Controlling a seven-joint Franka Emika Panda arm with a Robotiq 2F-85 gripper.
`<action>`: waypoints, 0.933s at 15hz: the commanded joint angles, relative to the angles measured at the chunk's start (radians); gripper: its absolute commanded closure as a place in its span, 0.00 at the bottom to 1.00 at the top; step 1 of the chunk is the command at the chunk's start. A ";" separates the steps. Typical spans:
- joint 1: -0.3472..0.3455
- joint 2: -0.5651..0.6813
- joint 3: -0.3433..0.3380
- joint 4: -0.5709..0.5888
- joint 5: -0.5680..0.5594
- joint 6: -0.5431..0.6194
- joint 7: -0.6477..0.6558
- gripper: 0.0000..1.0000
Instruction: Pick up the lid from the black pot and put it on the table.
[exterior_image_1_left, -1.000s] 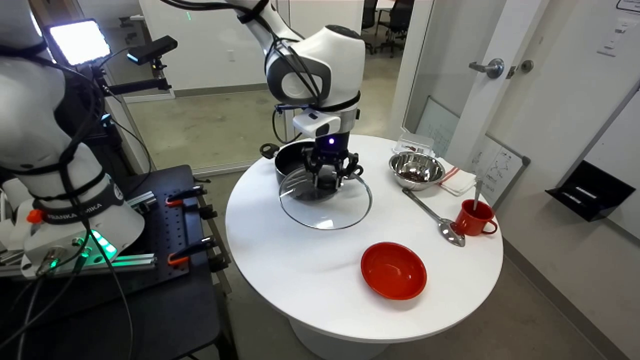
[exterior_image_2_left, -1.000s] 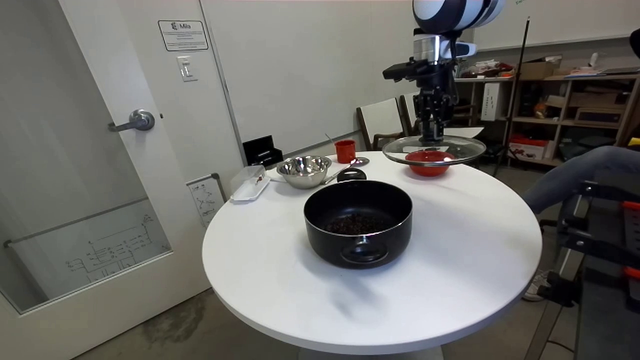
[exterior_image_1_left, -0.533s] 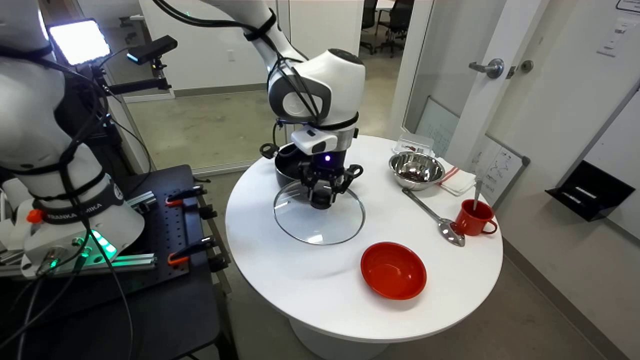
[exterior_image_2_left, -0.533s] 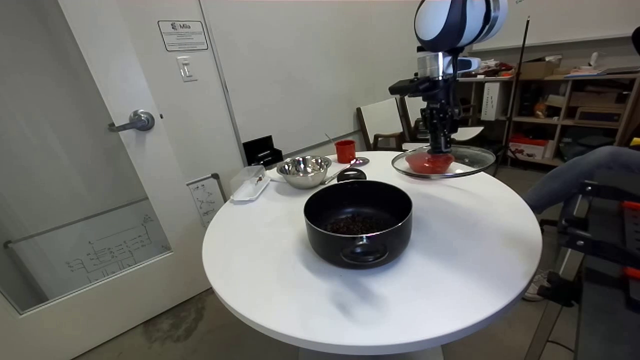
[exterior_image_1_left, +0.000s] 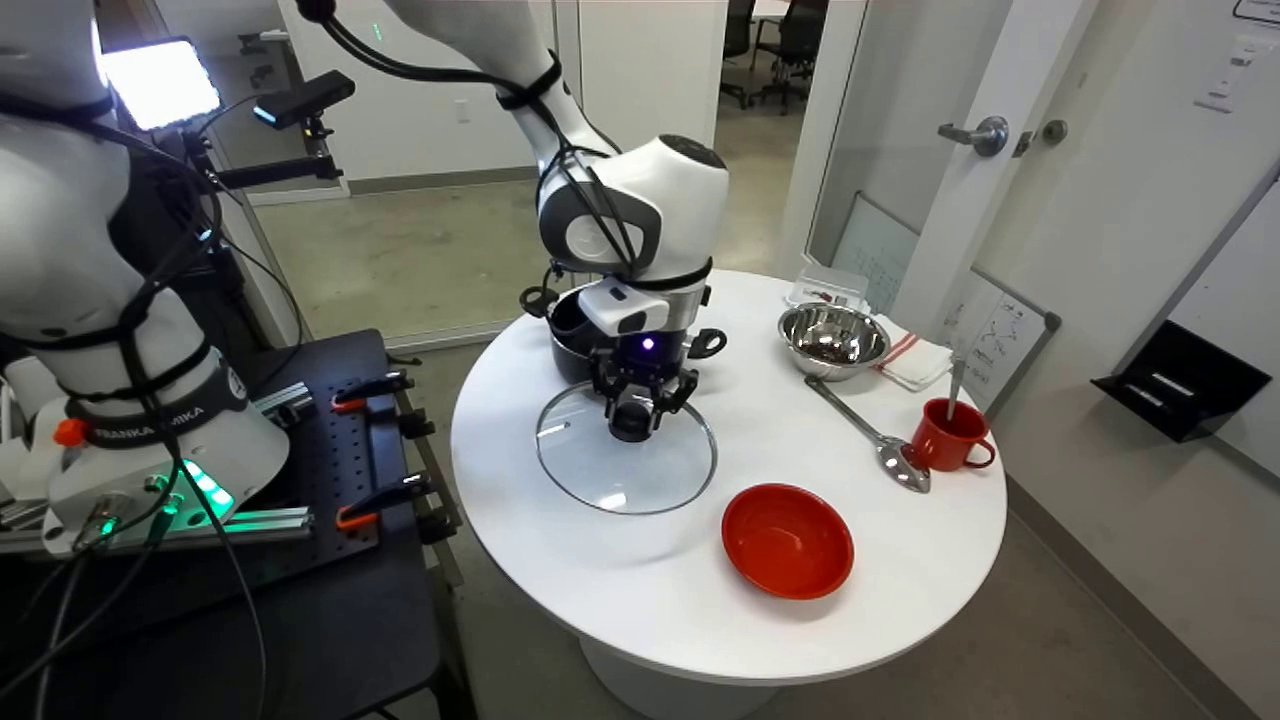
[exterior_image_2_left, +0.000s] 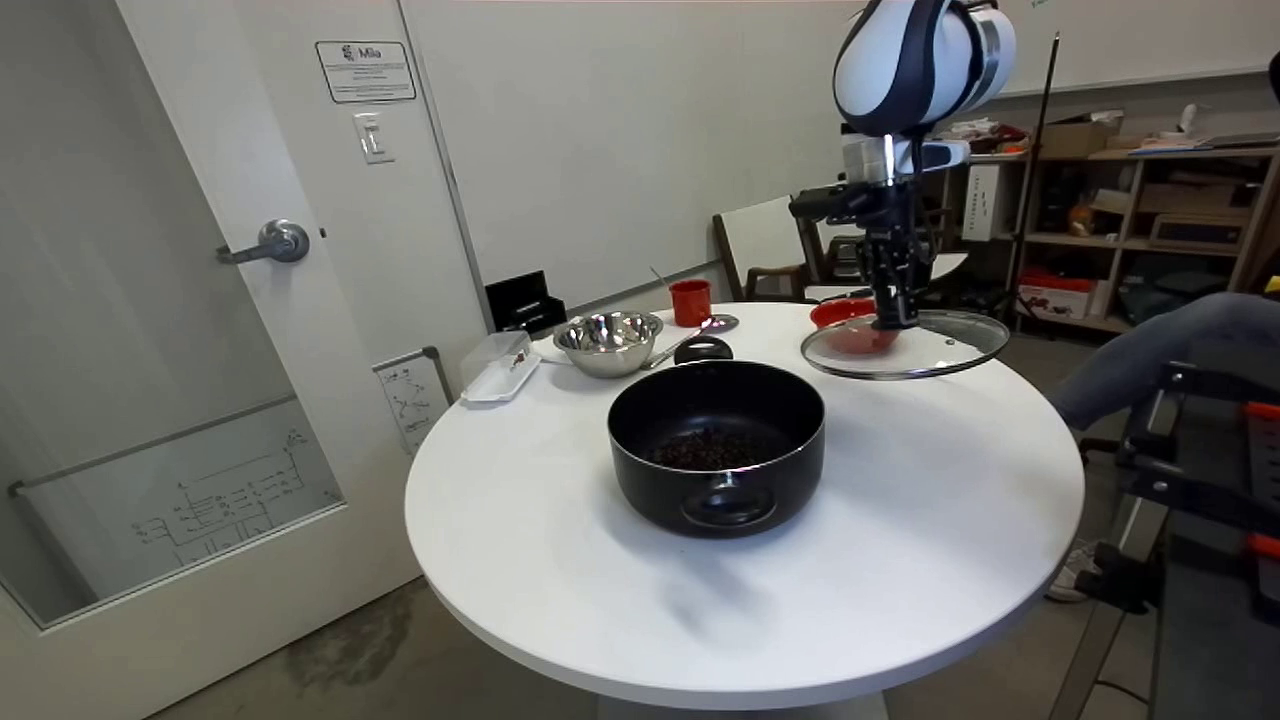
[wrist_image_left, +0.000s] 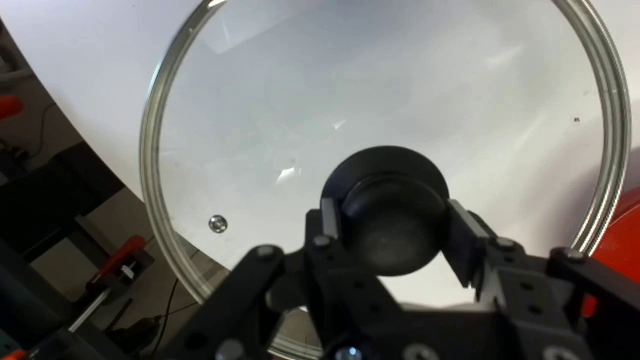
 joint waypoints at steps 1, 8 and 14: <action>0.016 0.019 -0.009 0.017 0.001 0.008 0.031 0.74; 0.008 0.048 0.016 0.008 0.046 0.075 0.010 0.74; 0.017 0.083 0.028 0.003 0.071 0.126 0.011 0.74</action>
